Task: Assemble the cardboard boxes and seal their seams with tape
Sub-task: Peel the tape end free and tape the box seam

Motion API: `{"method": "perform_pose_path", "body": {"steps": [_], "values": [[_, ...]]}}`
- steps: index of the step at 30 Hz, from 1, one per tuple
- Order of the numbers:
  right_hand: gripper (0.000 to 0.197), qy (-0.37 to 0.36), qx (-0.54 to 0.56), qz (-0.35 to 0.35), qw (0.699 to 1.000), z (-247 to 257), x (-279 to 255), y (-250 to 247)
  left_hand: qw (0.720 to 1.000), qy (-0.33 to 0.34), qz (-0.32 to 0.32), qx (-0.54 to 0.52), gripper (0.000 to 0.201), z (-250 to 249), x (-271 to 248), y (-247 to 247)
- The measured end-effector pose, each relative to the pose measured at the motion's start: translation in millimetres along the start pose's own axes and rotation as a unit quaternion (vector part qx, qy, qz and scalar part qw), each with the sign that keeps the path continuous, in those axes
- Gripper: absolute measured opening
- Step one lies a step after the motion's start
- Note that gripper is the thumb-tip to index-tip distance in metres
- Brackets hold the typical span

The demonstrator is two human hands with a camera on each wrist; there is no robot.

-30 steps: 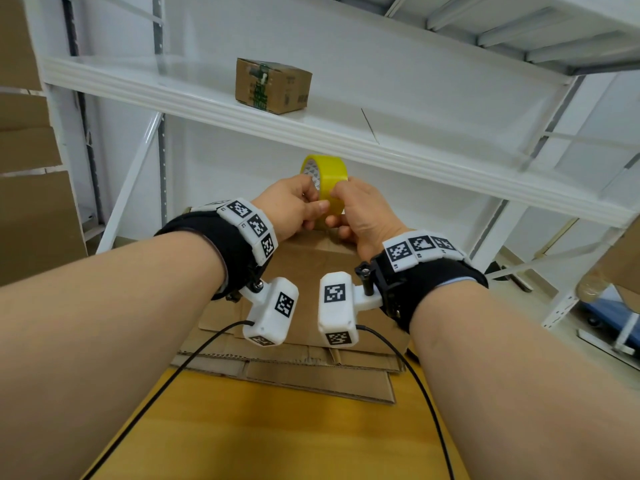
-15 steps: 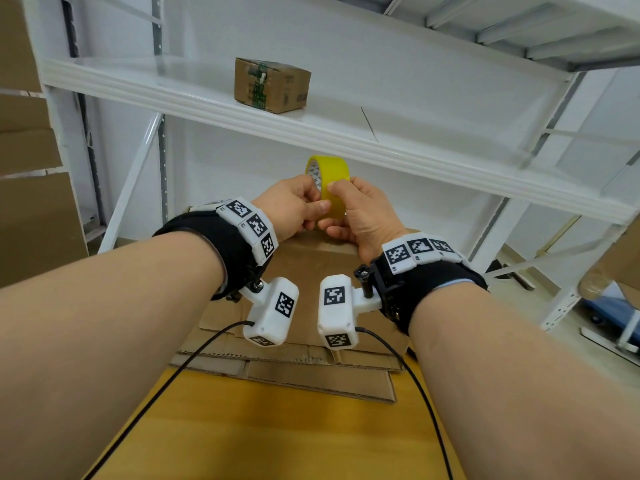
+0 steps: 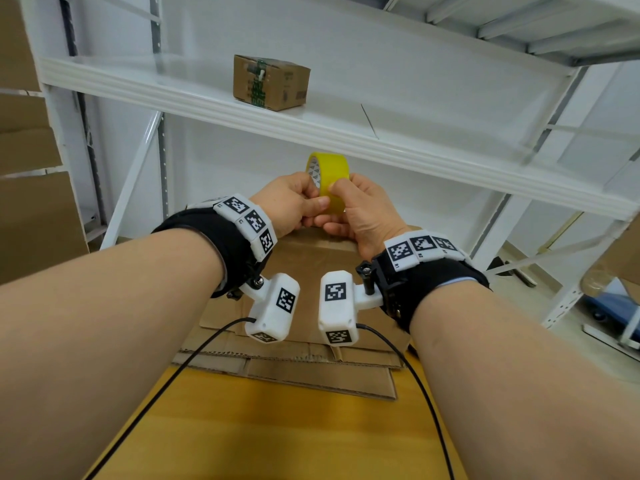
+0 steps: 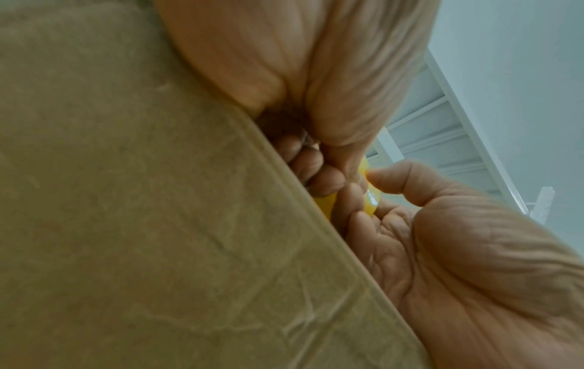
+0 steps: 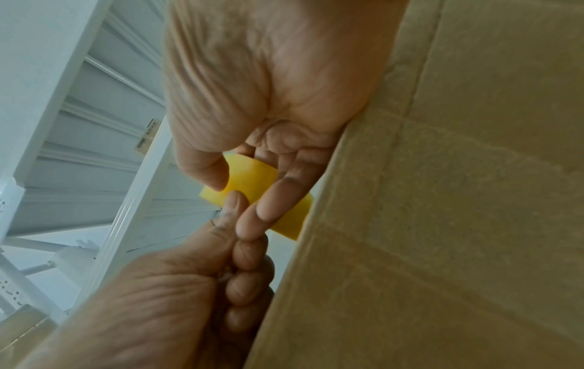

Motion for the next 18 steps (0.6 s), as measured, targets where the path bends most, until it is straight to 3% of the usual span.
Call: {"method": "perform_pose_path", "body": {"steps": [6,10,18], "values": [[0.008,-0.002,-0.003,0.001,1.000,0.8,-0.5,0.1,1.000,0.002,-0.003,0.010,0.023,-0.5,-0.5,0.5],[0.023,-0.003,-0.015,0.008,1.000,-0.4,0.8,-1.1,1.000,0.003,-0.004,0.006,0.022,-0.3,-0.5,1.3],[0.010,0.005,-0.012,0.010,1.000,-0.1,0.0,-0.4,1.000,0.006,0.003,0.016,0.023,0.7,-2.1,3.2]]}}
Point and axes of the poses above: each hand's wrist, its own x-axis towards the middle knuckle, its own y-axis out of the palm, z = x × y, the point moved 2 cm from there along x, towards the middle knuckle, and after that the axes turned 8 degrees about -z, right-handed, at the moved point
